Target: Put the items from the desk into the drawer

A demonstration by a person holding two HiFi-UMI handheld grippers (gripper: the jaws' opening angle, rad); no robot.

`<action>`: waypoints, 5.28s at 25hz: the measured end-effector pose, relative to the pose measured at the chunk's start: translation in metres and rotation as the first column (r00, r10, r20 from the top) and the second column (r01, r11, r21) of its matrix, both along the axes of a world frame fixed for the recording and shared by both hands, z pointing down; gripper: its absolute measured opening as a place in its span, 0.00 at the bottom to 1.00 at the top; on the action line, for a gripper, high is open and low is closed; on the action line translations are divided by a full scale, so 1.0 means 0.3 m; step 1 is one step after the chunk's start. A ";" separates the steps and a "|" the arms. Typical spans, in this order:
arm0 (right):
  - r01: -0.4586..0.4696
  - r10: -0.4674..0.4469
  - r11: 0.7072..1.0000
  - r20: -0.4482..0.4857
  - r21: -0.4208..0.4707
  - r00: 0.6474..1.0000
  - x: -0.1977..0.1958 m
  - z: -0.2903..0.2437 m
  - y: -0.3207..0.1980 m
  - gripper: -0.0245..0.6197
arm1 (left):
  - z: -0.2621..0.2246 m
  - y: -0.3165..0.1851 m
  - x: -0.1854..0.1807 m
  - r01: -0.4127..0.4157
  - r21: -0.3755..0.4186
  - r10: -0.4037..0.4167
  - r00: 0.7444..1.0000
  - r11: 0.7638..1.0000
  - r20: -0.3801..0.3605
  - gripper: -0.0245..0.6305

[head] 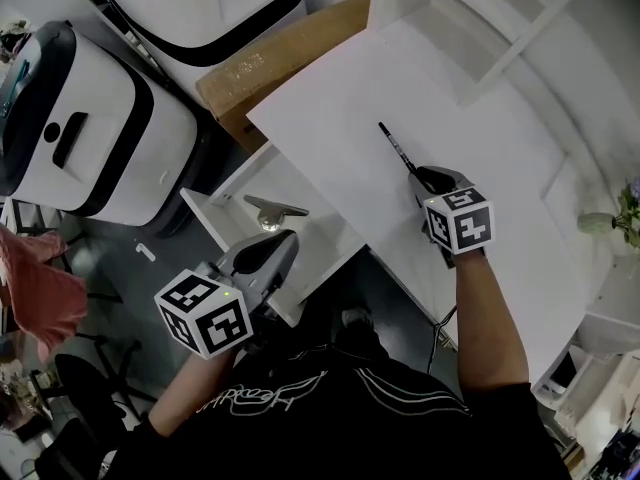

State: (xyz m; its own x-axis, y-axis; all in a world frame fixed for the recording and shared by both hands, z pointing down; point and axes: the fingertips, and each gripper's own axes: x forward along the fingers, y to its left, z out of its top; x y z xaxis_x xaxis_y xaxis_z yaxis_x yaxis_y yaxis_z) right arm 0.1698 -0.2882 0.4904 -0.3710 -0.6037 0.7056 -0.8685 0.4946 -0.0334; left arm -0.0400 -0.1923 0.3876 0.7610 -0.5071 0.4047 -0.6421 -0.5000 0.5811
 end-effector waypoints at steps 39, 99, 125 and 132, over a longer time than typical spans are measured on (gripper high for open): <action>0.639 -0.639 0.769 0.037 0.000 0.769 -0.799 0.040 0.404 0.14 | 0.037 0.259 -0.372 0.386 -0.022 -0.386 0.922 0.922 -0.003 0.05; 0.254 -0.440 0.884 0.518 0.392 0.733 -0.591 -0.811 0.833 0.05 | -0.467 0.537 -0.156 0.092 0.290 -0.055 0.989 0.953 -0.134 0.05; 0.239 -0.477 0.863 0.561 0.445 0.677 -0.547 -0.958 1.138 0.05 | -0.595 0.833 -0.080 0.050 0.401 0.016 0.987 0.915 -0.160 0.05; 0.248 -0.492 0.854 0.556 0.457 0.670 -0.539 -0.973 1.166 0.05 | -0.612 0.857 -0.063 0.058 0.399 0.005 0.988 0.915 -0.154 0.05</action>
State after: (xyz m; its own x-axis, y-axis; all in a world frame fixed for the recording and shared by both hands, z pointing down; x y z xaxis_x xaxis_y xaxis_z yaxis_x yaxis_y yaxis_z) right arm 0.0080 0.0616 0.1984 -0.8921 -0.4517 0.0072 -0.4354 0.8556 -0.2799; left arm -0.0590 0.0648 0.2039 0.7805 -0.6234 0.0464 -0.5802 -0.6948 0.4250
